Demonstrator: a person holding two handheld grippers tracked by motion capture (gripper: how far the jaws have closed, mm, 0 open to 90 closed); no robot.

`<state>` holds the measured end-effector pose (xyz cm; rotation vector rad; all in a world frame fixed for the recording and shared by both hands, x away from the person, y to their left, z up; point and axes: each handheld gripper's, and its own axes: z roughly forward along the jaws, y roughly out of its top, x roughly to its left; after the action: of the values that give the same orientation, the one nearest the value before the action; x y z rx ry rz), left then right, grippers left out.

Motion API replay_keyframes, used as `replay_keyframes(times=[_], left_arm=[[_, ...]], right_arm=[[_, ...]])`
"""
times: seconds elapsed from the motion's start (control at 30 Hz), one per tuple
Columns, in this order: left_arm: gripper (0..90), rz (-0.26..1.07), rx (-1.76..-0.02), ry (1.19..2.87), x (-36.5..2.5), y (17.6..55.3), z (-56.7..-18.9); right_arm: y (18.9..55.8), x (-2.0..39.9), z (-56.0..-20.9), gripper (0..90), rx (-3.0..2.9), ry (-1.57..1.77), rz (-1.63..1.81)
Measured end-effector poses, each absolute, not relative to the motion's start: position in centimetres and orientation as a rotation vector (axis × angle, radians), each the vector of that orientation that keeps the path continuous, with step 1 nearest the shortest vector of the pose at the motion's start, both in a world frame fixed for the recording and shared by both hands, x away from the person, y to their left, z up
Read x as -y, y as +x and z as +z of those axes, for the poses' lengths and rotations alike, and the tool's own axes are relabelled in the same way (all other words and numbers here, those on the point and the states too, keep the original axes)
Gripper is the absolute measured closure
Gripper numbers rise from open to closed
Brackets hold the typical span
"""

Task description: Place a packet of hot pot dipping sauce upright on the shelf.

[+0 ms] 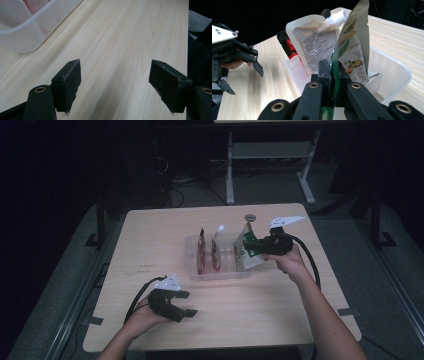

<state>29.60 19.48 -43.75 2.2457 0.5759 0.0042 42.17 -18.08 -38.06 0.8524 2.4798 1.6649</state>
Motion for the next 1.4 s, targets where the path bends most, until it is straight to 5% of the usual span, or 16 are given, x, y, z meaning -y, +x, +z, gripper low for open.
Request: replay_keyframes(times=[0.33,0.37,0.53,0.8,1.4], left_arm=[[25.3,0.004,-0.575,2.247,-19.5,29.6,-43.8],[25.3,0.003,-0.58,2.242,-19.5,29.6,-43.7],[25.3,0.004,-0.584,2.242,-19.6,29.7,-43.7],[25.2,0.03,-0.576,2.254,-19.8,29.7,-43.6],[25.1,0.059,-0.528,2.292,-19.8,29.7,-43.6]], right_arm=[[41.9,18.1,-37.7,62.4,-2.445,0.882,1.618],[41.7,18.0,-37.4,47.5,-2.441,0.887,1.572],[41.3,18.6,-37.0,30.5,-2.405,0.942,1.528],[39.8,19.5,-36.4,20.6,-2.432,0.936,1.527],[34.6,20.6,-37.8,20.6,-2.429,0.881,1.458]])
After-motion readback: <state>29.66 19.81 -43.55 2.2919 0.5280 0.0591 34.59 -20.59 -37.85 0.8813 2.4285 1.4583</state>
